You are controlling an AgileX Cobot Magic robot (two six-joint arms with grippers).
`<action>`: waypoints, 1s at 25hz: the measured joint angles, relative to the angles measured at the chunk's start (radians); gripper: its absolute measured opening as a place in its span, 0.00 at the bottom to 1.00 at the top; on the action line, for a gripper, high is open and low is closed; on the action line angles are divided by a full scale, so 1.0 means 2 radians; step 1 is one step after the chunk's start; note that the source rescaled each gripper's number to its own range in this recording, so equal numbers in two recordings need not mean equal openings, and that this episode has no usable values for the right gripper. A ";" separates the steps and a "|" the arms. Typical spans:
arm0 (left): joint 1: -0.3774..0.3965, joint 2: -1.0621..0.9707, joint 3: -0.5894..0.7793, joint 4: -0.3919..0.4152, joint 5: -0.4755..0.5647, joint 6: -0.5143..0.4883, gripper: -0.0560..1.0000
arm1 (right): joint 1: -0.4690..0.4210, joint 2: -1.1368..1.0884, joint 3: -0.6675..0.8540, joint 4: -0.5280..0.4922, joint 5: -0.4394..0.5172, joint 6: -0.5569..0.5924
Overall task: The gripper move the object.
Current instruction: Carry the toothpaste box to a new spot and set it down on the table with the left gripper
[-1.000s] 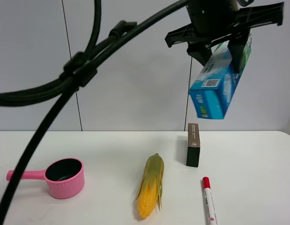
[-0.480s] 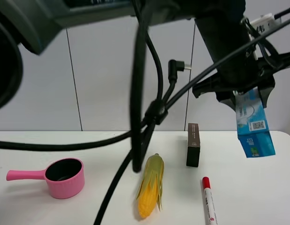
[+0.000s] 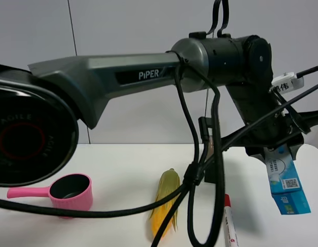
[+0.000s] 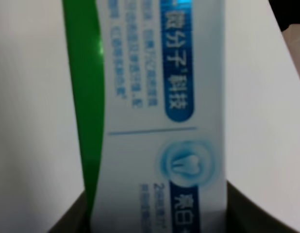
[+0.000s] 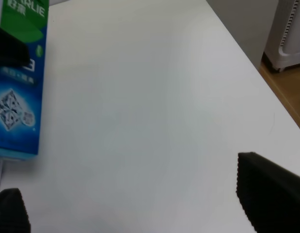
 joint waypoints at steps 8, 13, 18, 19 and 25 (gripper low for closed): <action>0.000 0.046 0.000 0.003 -0.005 -0.027 0.05 | 0.000 0.000 0.000 0.000 0.000 0.000; 0.000 0.052 0.000 0.003 -0.015 -0.028 0.05 | 0.000 0.000 0.000 0.000 0.000 0.000; 0.000 0.053 0.000 0.004 -0.020 -0.017 0.05 | 0.000 0.000 0.000 0.000 0.000 0.000; 0.000 0.055 0.000 0.004 -0.020 -0.012 0.05 | 0.000 0.000 0.000 0.000 0.000 0.000; 0.000 0.059 0.000 0.004 -0.020 -0.006 0.10 | 0.000 0.000 0.000 0.000 0.000 0.000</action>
